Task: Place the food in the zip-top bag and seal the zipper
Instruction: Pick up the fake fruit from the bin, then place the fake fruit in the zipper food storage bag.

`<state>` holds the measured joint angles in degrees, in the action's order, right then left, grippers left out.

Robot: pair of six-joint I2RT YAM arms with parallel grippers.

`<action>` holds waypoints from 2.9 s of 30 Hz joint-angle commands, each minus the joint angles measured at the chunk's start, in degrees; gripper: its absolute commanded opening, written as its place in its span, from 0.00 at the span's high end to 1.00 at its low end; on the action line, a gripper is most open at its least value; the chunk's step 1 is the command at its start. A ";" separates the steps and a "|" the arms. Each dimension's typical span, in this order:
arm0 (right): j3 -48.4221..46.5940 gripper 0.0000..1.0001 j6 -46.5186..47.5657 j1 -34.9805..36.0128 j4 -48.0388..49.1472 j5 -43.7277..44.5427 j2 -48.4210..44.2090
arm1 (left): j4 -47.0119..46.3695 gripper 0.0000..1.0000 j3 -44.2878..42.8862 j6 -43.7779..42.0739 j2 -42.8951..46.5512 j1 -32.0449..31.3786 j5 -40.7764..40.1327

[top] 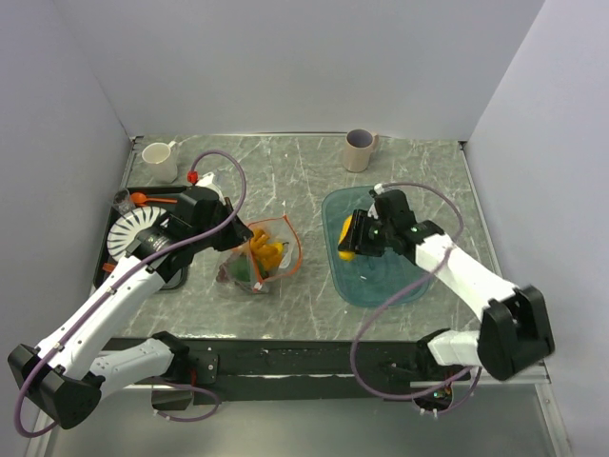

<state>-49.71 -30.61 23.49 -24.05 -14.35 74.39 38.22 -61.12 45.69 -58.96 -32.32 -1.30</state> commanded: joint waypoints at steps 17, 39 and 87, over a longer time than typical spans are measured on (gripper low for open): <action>-8.81 0.52 7.05 19.32 -0.81 -23.62 -5.75 | -3.76 0.99 -0.05 -0.34 0.16 0.15 3.58; -28.95 0.56 14.79 25.56 -12.69 -13.78 17.28 | -4.46 0.99 0.13 0.19 0.60 0.15 4.99; -14.02 0.02 -0.58 12.24 -1.37 20.19 -9.43 | -4.91 0.99 0.74 1.24 2.01 0.23 4.55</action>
<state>-68.62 -25.76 45.65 -35.31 10.98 70.26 36.40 -59.83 46.39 -58.30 -32.16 2.94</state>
